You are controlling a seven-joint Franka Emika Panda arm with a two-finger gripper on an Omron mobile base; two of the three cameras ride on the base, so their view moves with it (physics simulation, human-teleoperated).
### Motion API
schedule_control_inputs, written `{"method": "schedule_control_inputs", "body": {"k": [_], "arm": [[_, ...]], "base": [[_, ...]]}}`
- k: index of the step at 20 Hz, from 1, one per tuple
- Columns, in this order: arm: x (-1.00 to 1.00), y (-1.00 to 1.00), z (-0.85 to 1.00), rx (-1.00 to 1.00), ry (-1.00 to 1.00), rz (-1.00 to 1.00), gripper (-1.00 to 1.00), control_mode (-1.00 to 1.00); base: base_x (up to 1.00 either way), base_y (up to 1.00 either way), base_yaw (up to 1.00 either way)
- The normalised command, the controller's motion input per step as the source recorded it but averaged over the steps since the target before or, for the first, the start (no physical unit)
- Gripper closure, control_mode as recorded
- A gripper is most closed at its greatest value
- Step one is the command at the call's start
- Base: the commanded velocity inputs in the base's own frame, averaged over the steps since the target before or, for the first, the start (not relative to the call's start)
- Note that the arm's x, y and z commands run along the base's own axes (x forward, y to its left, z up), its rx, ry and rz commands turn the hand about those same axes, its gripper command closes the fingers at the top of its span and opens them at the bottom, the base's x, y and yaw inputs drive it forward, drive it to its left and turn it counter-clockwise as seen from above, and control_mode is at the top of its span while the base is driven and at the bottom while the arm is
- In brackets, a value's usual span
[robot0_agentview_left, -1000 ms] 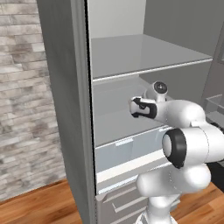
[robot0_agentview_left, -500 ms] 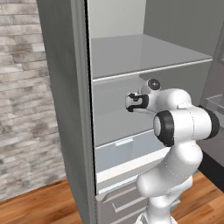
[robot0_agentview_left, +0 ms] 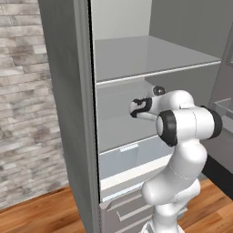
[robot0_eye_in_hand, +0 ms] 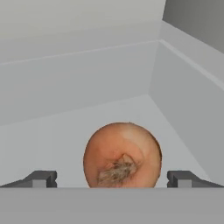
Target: Open the fridge, remove the tangerine, onion, and fish, and place them on any counter.
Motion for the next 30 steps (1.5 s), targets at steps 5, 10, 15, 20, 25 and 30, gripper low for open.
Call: {"method": "schedule_control_inputs", "body": {"k": [5, 10, 15, 20, 25, 30], "arm": [[0.16, -0.06, -0.2, 0.0, 0.0, 0.0, -1.0, -1.0], [0.27, -0.12, -0.24, 0.0, 0.0, 0.0, -1.0, -1.0], [0.29, -0.1, -0.22, 0.0, 0.0, 0.0, -1.0, -1.0], [-0.1, 0.0, -0.13, -0.01, -0.01, 0.0, 1.0, -1.0], [-0.94, 0.06, 0.05, -0.01, -0.25, 0.0, 1.0, -1.0], [-1.0, 0.0, 0.93, 0.0, -0.33, 0.0, 1.0, -1.0]], "base": [[0.0, 0.0, 0.0], [0.0, 0.0, 0.0], [0.0, 0.0, 0.0], [0.0, 0.0, 0.0], [0.0, 0.0, 0.0], [0.0, 0.0, 0.0]]}}
